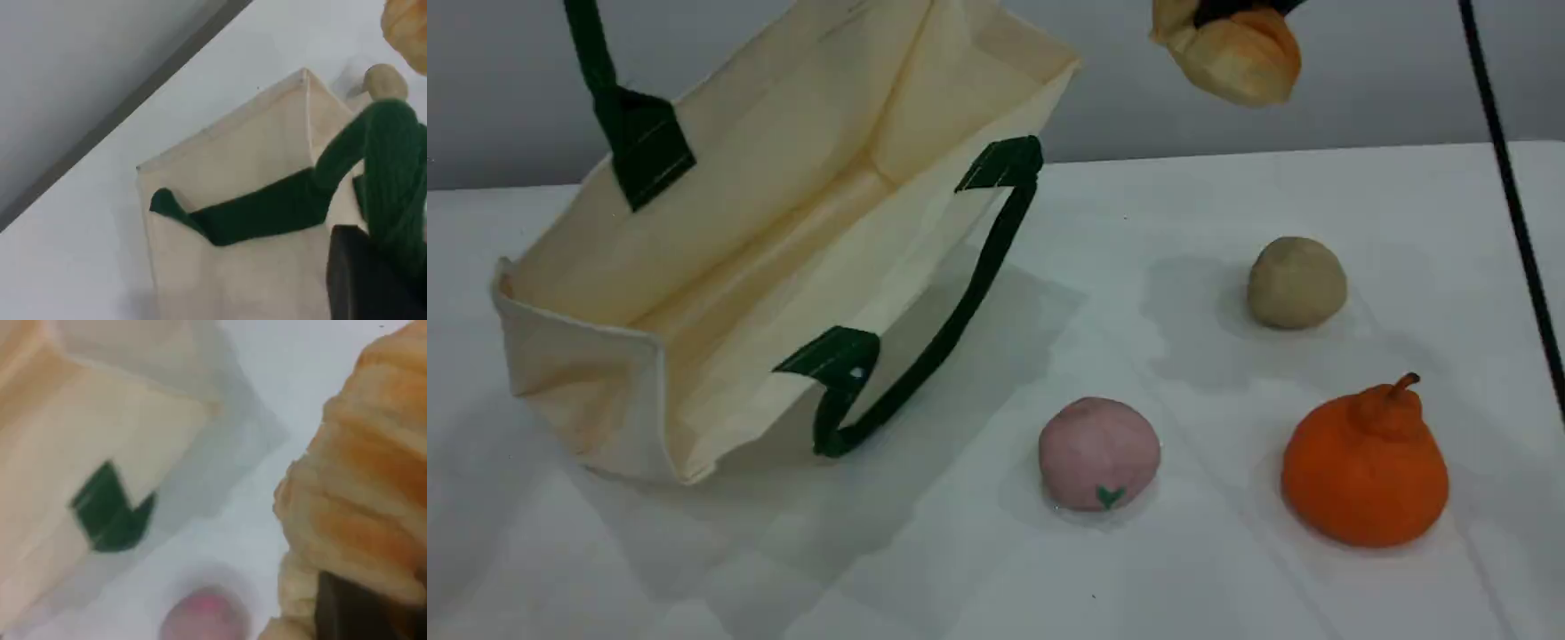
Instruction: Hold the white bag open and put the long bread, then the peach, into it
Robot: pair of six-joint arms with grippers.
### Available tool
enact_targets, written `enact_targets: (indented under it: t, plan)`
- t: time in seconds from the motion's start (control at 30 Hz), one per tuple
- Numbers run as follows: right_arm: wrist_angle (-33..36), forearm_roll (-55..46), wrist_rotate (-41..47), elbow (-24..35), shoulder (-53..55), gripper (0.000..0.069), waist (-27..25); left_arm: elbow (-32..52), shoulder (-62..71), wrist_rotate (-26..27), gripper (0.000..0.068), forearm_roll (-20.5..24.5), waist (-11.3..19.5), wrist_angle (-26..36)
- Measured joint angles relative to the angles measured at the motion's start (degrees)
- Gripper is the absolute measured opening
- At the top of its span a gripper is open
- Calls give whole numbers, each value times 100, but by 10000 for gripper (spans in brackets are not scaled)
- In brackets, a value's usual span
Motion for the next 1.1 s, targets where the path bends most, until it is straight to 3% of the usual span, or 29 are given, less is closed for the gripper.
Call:
enact_targets:
  t: [0.3,0.63,1.1]
  plan:
    - [-448,89,0,846,-829,109,881,0,5,16,82,-404,0,0]
    - [-976,194,76,934,-792,107,2180,0,5,8,82,-524,-4,-7]
    - [-2498,652,70,923,158,104,2277,0,5,-90,82,-664,-4,-1]
